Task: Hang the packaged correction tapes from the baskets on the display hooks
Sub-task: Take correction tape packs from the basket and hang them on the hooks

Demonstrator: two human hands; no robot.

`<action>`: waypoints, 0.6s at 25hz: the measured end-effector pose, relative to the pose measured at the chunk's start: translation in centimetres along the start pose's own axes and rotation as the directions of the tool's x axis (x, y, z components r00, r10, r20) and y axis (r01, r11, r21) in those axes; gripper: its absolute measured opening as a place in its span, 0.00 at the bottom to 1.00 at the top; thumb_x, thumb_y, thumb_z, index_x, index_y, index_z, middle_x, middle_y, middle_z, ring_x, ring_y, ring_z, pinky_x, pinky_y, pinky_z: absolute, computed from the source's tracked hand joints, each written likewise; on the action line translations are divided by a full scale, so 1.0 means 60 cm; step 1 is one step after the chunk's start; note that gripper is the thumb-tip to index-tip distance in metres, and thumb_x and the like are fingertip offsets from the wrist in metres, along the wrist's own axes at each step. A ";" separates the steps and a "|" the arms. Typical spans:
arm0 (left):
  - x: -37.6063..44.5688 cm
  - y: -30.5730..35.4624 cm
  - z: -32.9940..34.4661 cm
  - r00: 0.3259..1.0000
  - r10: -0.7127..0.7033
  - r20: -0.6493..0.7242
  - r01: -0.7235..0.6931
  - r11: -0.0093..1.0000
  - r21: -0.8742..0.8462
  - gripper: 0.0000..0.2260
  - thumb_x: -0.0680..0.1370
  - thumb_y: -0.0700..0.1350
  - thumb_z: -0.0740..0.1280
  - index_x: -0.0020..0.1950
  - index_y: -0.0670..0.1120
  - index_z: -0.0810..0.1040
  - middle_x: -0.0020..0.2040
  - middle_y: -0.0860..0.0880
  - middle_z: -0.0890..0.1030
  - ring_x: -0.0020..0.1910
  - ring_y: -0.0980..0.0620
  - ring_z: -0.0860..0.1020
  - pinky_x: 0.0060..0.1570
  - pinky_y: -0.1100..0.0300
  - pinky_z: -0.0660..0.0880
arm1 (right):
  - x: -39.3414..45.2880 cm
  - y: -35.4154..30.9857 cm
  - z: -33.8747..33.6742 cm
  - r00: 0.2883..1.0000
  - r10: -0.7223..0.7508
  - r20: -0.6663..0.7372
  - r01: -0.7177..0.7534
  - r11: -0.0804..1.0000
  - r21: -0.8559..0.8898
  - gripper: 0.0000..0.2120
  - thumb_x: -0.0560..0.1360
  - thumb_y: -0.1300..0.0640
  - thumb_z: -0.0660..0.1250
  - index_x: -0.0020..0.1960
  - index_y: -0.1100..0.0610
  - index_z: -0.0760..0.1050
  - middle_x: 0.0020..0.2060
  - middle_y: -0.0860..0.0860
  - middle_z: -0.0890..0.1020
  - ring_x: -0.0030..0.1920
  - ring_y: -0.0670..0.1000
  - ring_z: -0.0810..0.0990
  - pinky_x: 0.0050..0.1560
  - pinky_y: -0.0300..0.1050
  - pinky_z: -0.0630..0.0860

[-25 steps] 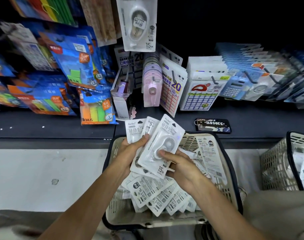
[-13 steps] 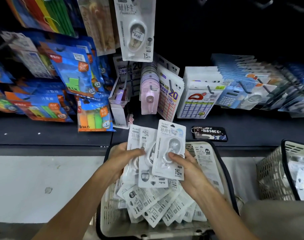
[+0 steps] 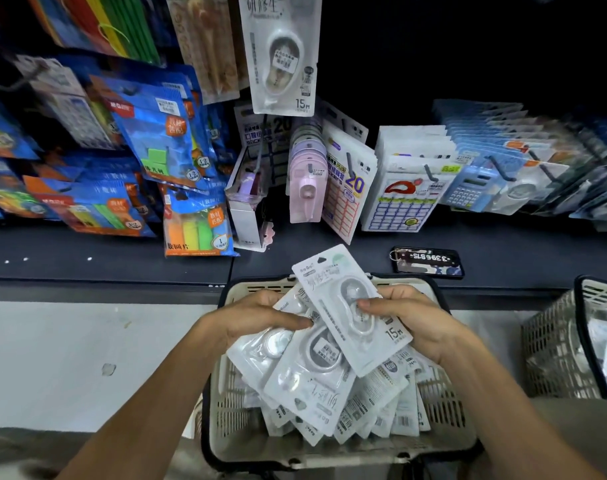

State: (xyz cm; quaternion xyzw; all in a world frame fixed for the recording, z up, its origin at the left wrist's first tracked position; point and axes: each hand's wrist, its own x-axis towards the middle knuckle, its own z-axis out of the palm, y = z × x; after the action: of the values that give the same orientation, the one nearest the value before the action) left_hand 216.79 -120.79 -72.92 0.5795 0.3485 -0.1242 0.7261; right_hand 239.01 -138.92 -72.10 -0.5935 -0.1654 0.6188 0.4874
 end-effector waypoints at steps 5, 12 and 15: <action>0.015 0.000 0.001 0.956 0.071 -0.283 -0.197 0.873 -0.447 0.18 0.71 0.55 0.75 0.57 0.48 0.86 0.52 0.42 0.88 0.46 0.42 0.87 0.42 0.48 0.83 | -0.001 0.008 0.012 0.937 -0.030 -0.347 0.141 0.944 0.298 0.29 0.66 0.53 0.78 0.62 0.65 0.77 0.56 0.63 0.84 0.56 0.63 0.83 0.58 0.60 0.77; 0.032 -0.007 0.037 0.908 0.210 -0.362 -0.404 0.664 -0.629 0.26 0.78 0.59 0.67 0.72 0.47 0.77 0.67 0.42 0.81 0.66 0.40 0.80 0.68 0.39 0.73 | -0.001 0.050 0.151 0.953 0.014 -0.303 0.179 0.780 0.600 0.22 0.72 0.55 0.73 0.64 0.59 0.78 0.57 0.59 0.85 0.59 0.61 0.82 0.63 0.59 0.76; 0.031 -0.003 0.034 0.845 0.185 -0.503 -0.486 0.659 -0.574 0.24 0.71 0.46 0.75 0.67 0.45 0.81 0.61 0.41 0.85 0.60 0.39 0.83 0.59 0.42 0.80 | -0.007 0.046 0.162 0.971 -0.048 -0.234 0.116 0.951 0.287 0.14 0.69 0.57 0.75 0.54 0.57 0.81 0.50 0.56 0.87 0.47 0.54 0.87 0.46 0.49 0.80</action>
State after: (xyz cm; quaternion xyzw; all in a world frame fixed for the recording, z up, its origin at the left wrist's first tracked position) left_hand 218.77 -122.33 -74.12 0.3389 0.3941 0.2738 0.8092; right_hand 229.10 -136.89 -71.69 -0.5716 -0.0387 0.5446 0.6125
